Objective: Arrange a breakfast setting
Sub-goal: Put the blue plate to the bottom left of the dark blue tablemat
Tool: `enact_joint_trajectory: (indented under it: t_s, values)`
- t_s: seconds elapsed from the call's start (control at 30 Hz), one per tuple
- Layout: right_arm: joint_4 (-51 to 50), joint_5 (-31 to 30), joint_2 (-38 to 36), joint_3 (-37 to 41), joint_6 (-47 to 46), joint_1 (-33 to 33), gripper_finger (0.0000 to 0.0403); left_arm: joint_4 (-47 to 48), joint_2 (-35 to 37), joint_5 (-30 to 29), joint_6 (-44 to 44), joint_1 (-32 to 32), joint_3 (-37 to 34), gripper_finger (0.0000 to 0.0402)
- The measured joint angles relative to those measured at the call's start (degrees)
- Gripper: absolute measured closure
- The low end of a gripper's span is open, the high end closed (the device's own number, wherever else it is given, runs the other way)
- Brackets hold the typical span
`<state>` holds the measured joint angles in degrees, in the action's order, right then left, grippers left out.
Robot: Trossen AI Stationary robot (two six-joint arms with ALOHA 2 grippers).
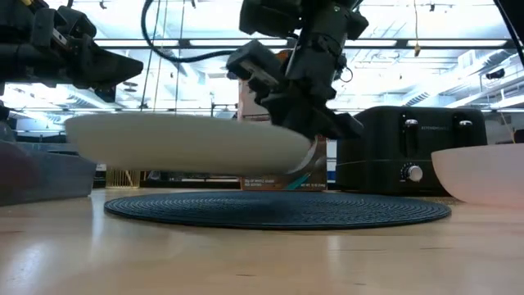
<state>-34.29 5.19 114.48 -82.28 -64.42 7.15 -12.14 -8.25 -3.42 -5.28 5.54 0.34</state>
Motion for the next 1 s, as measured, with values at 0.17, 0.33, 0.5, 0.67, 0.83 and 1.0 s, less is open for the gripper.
enact_joint_trajectory:
  t_s: [0.17, 0.33, 0.5, 0.67, 0.83, 1.0]
  values:
    - [8.1, -4.4, 0.8, 0.0, -5.0, 0.7, 0.0391, 0.0, 0.0, 0.0, 0.0, 0.0, 0.0, 0.0361]
    - [8.2, -6.9, 0.8, 0.0, -7.3, 0.5, 0.0391, 0.0, 0.0, 0.0, 0.0, 0.0, 0.0, 0.0361]
    - [10.4, -6.6, 3.6, 0.0, -5.8, 1.8, 0.0391, 0.0, 0.0, 0.0, 0.0, 0.0, 0.0, 0.0361]
    - [12.7, -5.4, 5.7, 0.0, -7.0, 3.0, 0.0391, 0.0, 0.0, 0.0, 0.0, 0.0, 0.0, 0.0361]
    - [13.4, -7.9, 6.1, 0.0, -8.1, 3.2, 0.0369, 0.0, 0.0, 0.0, 0.0, 0.0, 0.0, 0.0361]
    - [14.4, -7.9, 5.5, 0.0, -9.1, 3.3, 0.0332, 0.0, 0.0, 0.0, 0.0, 0.0, 0.0, 0.0361]
